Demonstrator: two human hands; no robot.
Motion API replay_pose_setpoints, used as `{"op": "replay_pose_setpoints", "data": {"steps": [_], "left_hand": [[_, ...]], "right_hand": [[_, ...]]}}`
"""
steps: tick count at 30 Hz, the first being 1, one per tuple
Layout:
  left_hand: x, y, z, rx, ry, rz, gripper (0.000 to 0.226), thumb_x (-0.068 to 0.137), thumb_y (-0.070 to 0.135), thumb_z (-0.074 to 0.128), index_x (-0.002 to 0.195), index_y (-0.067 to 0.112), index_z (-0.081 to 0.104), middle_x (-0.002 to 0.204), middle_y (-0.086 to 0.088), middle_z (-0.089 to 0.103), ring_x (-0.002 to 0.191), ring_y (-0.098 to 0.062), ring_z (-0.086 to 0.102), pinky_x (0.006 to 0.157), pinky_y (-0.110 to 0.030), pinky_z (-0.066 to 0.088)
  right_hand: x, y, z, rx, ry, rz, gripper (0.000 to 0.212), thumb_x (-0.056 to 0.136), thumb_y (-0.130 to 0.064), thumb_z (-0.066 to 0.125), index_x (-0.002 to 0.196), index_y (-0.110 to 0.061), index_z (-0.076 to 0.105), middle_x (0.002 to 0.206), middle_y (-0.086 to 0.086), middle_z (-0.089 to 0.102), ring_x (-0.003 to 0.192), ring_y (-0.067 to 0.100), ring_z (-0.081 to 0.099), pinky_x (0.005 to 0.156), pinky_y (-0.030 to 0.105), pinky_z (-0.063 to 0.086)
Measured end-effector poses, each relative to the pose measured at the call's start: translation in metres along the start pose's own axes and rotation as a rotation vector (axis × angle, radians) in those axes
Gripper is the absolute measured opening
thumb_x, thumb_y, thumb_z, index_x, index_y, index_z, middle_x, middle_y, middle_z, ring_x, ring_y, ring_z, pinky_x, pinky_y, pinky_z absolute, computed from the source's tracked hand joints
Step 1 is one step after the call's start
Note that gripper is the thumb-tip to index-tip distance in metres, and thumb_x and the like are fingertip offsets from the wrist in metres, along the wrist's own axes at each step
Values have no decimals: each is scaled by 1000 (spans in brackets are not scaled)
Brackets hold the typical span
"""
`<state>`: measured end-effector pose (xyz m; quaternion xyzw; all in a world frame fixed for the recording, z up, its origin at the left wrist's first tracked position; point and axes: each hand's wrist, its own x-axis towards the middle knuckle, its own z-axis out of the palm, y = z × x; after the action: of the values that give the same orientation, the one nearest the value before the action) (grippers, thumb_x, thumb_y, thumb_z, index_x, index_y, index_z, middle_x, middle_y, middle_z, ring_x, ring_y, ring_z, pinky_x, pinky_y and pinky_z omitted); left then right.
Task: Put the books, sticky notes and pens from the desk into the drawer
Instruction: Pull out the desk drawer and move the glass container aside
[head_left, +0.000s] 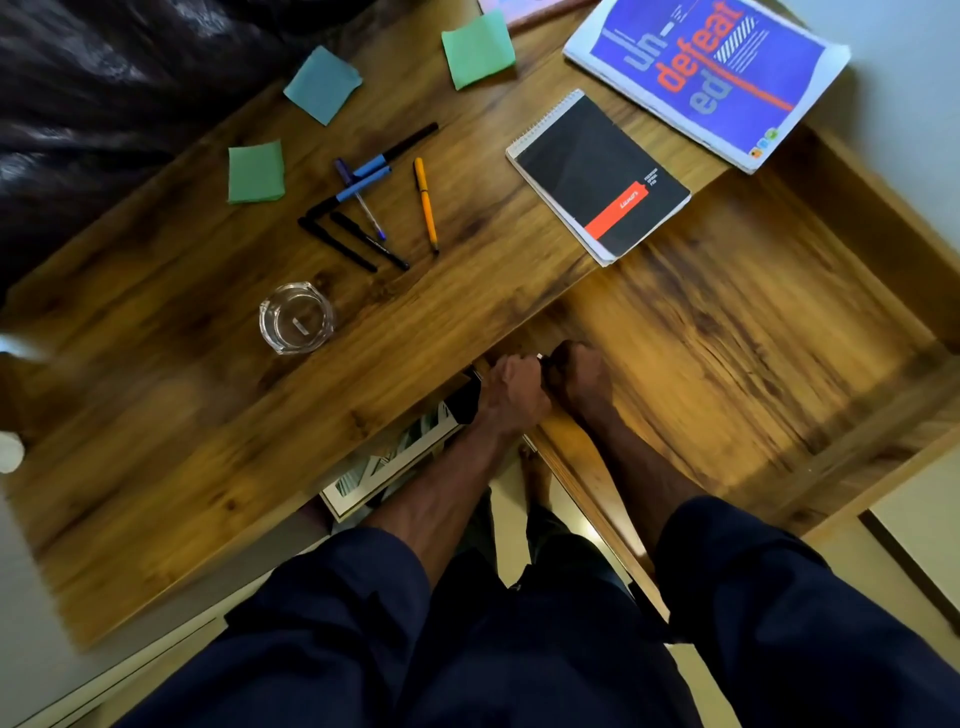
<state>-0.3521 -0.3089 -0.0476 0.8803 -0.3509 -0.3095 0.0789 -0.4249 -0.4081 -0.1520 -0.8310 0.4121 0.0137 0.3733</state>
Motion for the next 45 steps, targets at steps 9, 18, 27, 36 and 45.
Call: {"op": "replay_pose_setpoints", "data": {"steps": [9,18,27,36,45], "left_hand": [[0,-3,5,55,12,44,24,95,14,57,117,5,59,116,-11,62,111,-24,57,91,-33,47],[-8,-9,2,70,106,140,21,94,10,55,115,10,59,113,-8,63,106,-21,57,91,-35,53],[-45,-36,-34,44,335,311,24,93,15,47,110,16,62,102,-2,66,90,-16,62,72,-21,47],[-67,-96,-84,-64,549,148,27,84,7,55,107,16,65,107,-1,69,102,-20,62,79,-34,56],[-48,-160,-120,-176,588,47,23,90,9,55,109,18,65,106,1,69,100,-15,62,79,-26,51]], "right_hand": [[-7,4,4,18,7,56,16,87,-25,66,81,-10,68,81,8,67,62,20,60,49,22,30],[-23,1,-12,42,63,6,18,86,-31,73,91,-15,68,86,-2,63,73,11,54,55,14,30],[-46,-55,-55,191,273,-248,14,85,-34,73,83,-23,65,76,-8,62,67,5,58,58,29,52],[-35,-143,-50,202,130,-450,15,83,-34,73,87,-21,67,78,-5,65,69,10,60,62,34,54],[-17,-217,-8,44,6,-527,16,85,-27,74,94,-15,68,82,-3,64,69,10,58,58,27,50]]}}
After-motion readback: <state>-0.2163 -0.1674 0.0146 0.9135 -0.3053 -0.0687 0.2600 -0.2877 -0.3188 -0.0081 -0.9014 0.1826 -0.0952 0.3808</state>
